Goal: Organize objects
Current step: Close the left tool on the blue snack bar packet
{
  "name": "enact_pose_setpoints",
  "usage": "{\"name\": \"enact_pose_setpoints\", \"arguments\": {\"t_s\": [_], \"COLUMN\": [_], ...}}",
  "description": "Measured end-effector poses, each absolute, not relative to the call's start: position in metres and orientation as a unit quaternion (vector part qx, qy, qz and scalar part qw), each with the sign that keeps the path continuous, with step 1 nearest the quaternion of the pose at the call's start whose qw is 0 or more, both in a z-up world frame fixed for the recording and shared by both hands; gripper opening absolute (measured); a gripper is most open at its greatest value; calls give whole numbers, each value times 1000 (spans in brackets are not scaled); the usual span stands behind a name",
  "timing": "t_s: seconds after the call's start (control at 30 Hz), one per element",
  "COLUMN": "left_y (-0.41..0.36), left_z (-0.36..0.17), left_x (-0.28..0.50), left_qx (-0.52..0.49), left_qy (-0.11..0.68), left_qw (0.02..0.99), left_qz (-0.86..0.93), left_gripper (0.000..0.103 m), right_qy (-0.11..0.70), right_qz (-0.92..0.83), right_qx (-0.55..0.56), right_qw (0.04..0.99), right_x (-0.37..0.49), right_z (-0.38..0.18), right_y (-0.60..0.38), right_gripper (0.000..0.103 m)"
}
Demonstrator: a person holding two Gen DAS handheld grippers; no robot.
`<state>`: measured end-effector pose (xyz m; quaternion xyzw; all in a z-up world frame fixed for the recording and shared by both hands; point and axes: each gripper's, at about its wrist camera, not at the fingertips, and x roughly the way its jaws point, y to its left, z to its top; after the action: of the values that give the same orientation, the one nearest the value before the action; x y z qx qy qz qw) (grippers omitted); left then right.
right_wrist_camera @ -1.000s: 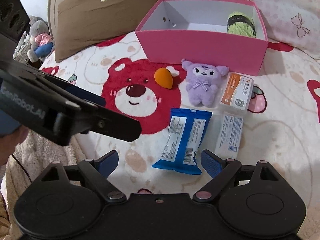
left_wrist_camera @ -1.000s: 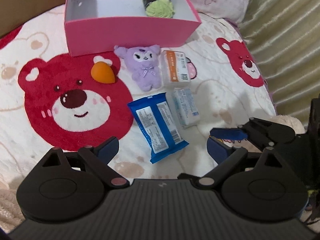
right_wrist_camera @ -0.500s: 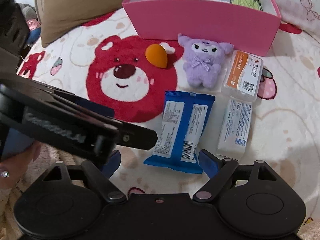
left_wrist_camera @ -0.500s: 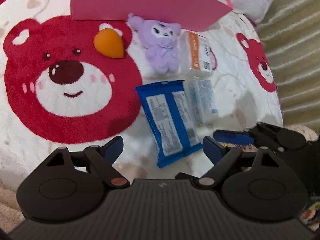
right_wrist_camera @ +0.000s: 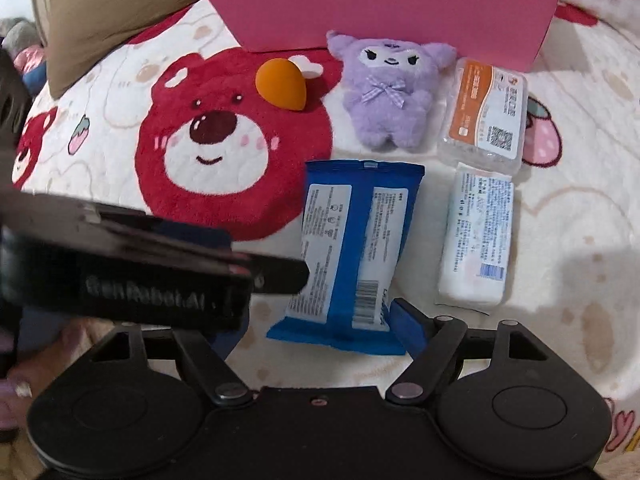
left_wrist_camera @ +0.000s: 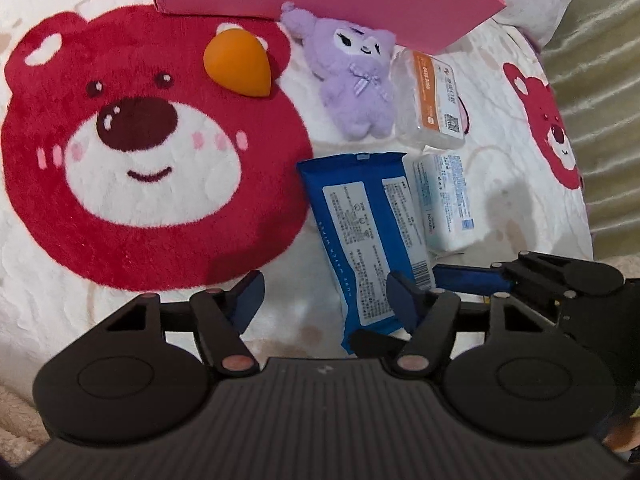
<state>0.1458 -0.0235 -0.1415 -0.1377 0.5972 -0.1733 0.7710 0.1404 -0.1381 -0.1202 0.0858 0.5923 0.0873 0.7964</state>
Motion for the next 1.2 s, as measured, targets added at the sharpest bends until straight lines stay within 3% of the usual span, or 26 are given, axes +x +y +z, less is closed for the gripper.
{"name": "enact_pose_setpoints", "arguments": {"t_s": [0.43,0.87,0.93,0.97,1.2], "left_y": [-26,-32,-32,-31,-30], "left_z": [-154,-164,-164,-164,-167], "left_x": [144,147,146,145,144], "left_qx": [-160,-190,-201,-211,-230], "left_qy": [591,574,569,568,571], "left_qw": [770,776,777,774,768], "left_qz": [-177,-178,-181,-186,-180], "left_gripper": [47,46,33,31,30], "right_qy": [607,593,593,593,587], "right_qz": [53,39,37,37,39], "right_qx": [62,76,79,82,71], "right_qw": [791,800,800,800,806], "right_x": [146,146,147,147,146], "right_z": [-140,-142,-143,-142,-141], "right_y": [-131,-134,-135,-136,-131], "right_gripper": [71,64,64,64,63]}}
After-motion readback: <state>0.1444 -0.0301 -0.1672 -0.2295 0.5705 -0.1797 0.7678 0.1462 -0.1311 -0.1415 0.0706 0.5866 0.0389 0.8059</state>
